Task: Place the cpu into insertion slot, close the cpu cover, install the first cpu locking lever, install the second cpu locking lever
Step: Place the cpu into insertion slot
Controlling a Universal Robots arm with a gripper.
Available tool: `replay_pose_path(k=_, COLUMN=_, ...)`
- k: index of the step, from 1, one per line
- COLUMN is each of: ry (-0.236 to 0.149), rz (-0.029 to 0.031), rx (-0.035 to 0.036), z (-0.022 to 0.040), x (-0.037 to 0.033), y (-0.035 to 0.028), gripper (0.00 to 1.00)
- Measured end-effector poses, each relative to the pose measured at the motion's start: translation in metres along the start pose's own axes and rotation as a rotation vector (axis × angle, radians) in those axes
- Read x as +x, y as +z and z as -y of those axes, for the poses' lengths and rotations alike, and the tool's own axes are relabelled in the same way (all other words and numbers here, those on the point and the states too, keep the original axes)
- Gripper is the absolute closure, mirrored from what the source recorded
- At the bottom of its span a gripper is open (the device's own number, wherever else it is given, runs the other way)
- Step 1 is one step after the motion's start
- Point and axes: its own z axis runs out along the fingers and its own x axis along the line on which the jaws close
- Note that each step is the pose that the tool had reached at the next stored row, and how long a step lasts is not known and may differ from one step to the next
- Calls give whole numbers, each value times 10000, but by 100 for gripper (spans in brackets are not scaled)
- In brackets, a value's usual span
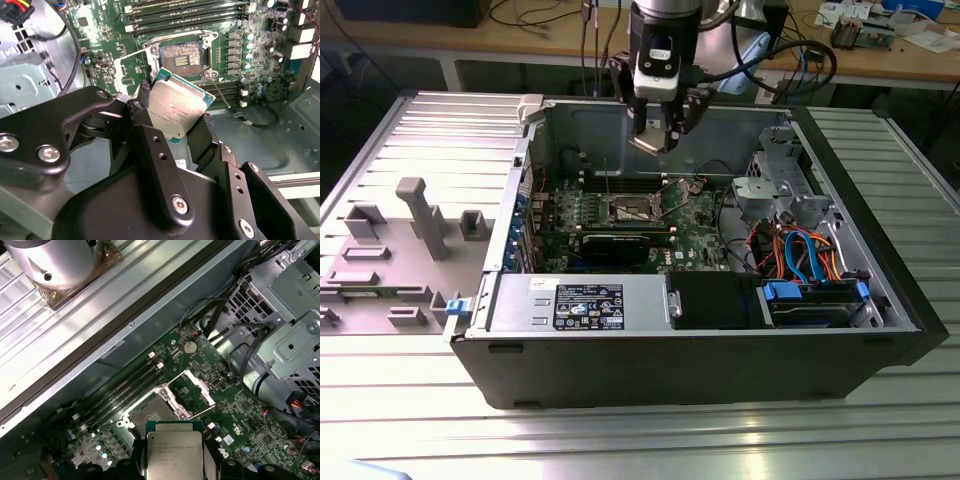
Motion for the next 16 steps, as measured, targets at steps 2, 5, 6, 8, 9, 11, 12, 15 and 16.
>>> replay_pose_path(k=2, ry=233, rz=-15, rx=18, z=1, x=-1, y=16, gripper=45)
replay_pose_path(k=5, ry=729, rz=-1, rx=32, z=3, x=-2, y=57, gripper=45)
replay_pose_path(k=6, ry=874, rz=14, rx=32, z=4, x=-2, y=70, gripper=45)
replay_pose_path(k=8, ry=1351, rz=52, rx=27, z=7, x=-3, y=106, gripper=45)
replay_pose_path(k=9, ry=1482, rz=62, rx=26, z=8, x=-3, y=116, gripper=45)
replay_pose_path(k=11, ry=1658, rz=76, rx=23, z=8, x=-4, y=128, gripper=45)
replay_pose_path(k=12, ry=1773, rz=85, rx=22, z=9, x=-4, y=136, gripper=45)
replay_pose_path(k=15, ry=2050, rz=102, rx=15, z=10, x=-4, y=155, gripper=45)
replay_pose_path(k=16, ry=2108, rz=105, rx=15, z=10, x=-4, y=159, gripper=45)
